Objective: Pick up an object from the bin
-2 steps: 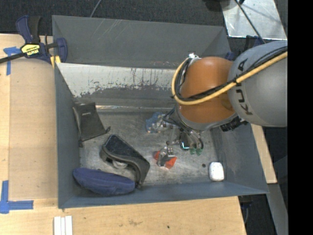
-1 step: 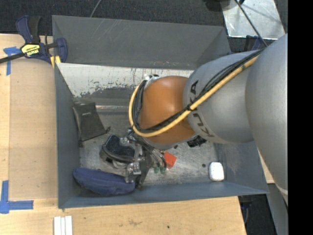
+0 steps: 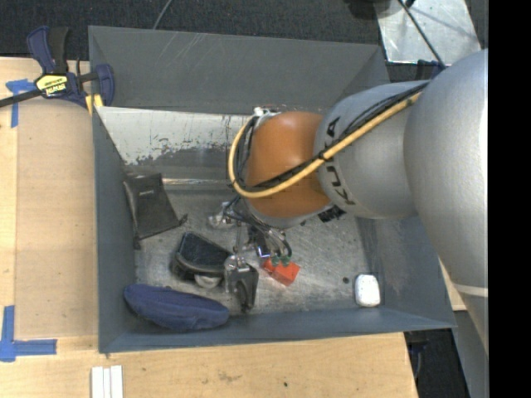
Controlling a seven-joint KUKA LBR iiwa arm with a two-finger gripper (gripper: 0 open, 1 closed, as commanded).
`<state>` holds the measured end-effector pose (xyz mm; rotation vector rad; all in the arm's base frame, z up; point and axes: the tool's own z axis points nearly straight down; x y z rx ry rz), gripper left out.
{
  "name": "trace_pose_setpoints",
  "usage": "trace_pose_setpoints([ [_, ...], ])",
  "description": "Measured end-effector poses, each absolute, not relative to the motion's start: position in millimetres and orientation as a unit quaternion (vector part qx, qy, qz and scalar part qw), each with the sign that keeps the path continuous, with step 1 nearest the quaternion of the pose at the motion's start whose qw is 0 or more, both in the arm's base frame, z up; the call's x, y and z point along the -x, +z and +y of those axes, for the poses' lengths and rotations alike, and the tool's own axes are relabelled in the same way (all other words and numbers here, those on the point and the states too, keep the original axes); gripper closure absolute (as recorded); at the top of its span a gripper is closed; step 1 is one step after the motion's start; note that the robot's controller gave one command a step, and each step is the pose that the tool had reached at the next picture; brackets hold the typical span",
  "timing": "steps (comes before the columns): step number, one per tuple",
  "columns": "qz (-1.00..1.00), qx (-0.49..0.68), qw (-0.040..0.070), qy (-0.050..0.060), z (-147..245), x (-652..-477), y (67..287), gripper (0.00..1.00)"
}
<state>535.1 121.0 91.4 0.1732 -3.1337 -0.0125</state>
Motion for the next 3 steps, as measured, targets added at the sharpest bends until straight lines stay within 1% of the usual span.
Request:
trace_pose_setpoints([
  [1, -1.0, -0.002, -0.005, -0.001, 134, -525.7, 207, 0.0],
  [2, -0.997, 0.072, -0.011, -0.002, 146, -496.4, 79, 0.0],
  [3, -0.997, 0.071, -0.012, -0.002, 146, -497.7, 81, 1.0],
])
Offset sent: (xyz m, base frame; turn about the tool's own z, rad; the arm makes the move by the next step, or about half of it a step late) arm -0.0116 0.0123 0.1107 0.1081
